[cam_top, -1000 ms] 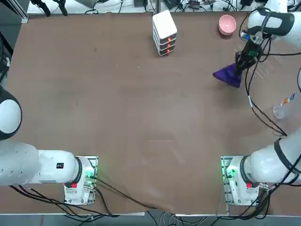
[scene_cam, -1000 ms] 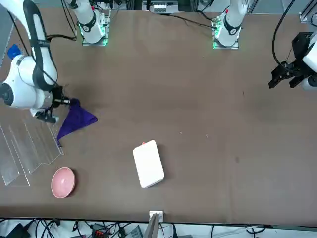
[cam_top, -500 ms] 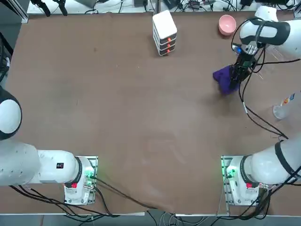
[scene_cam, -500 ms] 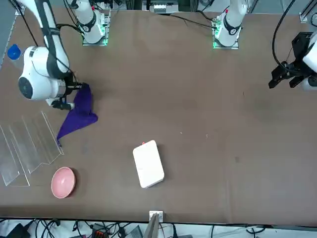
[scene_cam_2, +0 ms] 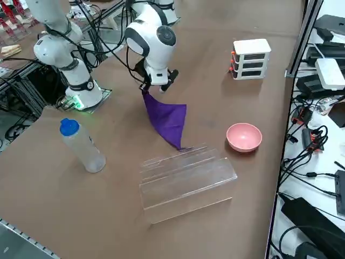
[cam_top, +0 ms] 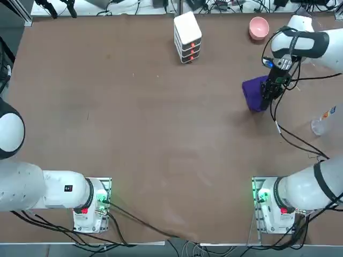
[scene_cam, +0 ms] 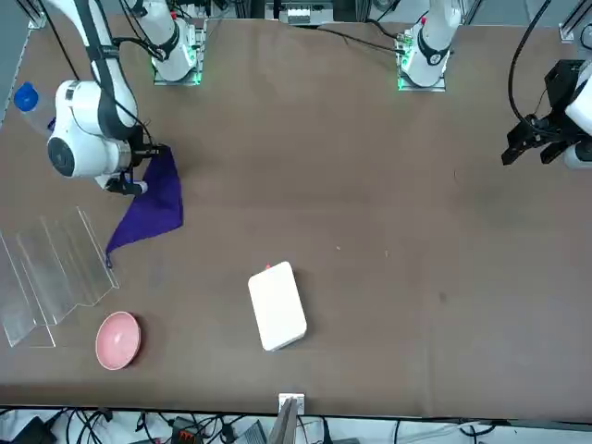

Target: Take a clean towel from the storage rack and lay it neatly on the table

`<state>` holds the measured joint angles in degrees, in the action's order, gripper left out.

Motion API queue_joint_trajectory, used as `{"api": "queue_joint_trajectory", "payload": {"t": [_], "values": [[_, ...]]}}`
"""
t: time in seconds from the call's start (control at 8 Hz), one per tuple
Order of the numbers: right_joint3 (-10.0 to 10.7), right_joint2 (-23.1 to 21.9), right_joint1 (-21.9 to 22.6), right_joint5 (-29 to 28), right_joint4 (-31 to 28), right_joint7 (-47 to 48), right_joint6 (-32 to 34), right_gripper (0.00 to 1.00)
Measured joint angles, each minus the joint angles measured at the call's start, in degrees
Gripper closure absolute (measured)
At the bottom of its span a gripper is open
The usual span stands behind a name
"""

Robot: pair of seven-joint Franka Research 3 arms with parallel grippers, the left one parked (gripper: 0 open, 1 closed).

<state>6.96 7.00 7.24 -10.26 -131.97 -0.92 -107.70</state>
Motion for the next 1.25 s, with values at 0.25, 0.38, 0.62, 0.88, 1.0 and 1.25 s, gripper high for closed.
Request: {"api": "queue_joint_trajectory", "payload": {"t": [0.25,0.38,0.62,0.88,1.0,1.25], "values": [[0.02,-0.94,0.0,-1.37,-1.88,-1.41,-0.66,0.94],[0.02,-1.55,0.0,-2.04,-2.97,-1.77,-1.66,0.93],[0.07,-2.41,0.0,-2.18,-4.14,-2.65,-2.6,0.86],[0.18,-3.74,0.0,-2.2,-3.02,-3.27,-4.75,0.51],[0.17,-4.08,0.02,-1.46,-1.68,-3.38,-6.8,0.33],[0.07,-2.8,0.88,5.32,0.57,-3.04,-11.73,0.11]]}}
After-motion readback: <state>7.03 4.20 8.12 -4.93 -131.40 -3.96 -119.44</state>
